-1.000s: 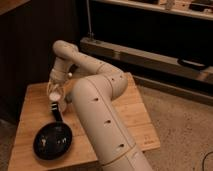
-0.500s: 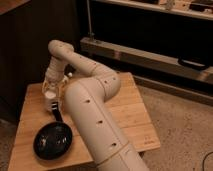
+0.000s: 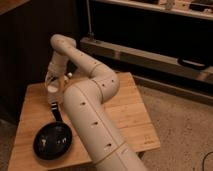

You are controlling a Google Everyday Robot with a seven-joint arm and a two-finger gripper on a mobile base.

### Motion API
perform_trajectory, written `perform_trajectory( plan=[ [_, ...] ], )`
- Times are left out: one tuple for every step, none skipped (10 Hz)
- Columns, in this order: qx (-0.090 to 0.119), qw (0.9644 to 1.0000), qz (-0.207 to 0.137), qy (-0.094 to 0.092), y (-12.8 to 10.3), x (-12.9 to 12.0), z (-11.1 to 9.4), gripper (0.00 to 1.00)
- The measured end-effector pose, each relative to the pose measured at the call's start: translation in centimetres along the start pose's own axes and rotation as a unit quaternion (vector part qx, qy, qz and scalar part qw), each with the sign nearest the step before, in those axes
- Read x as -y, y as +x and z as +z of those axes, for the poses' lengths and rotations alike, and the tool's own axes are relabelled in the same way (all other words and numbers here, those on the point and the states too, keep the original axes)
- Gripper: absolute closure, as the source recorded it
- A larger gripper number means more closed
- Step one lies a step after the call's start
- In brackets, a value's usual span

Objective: Place the ceramic cup over the eraser

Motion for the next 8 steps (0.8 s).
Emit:
perform_trajectory(
  plan=[
    [0.003, 1.0, 0.0, 0.004, 0.1, -0.6, -0.6, 1.0],
    [0.008, 0.9999, -0.001, 0.009, 0.2, -1.4, -1.3, 1.0],
    [0.012, 0.9998, -0.001, 0.015, 0.3, -2.4, -2.3, 1.0],
    [0.017, 0.9996, -0.002, 0.021, 0.4, -3.4, -3.2, 1.0],
    [0.021, 0.9996, -0.002, 0.021, 0.3, -3.8, -3.7, 1.0],
    [0.024, 0.9995, -0.003, 0.021, 0.1, -4.0, -4.0, 1.0],
    [0.031, 0.9993, -0.005, 0.019, -0.3, -4.8, -4.7, 1.0],
    [0.033, 0.9993, -0.007, 0.018, -0.6, -5.4, -5.2, 1.0]
  ],
)
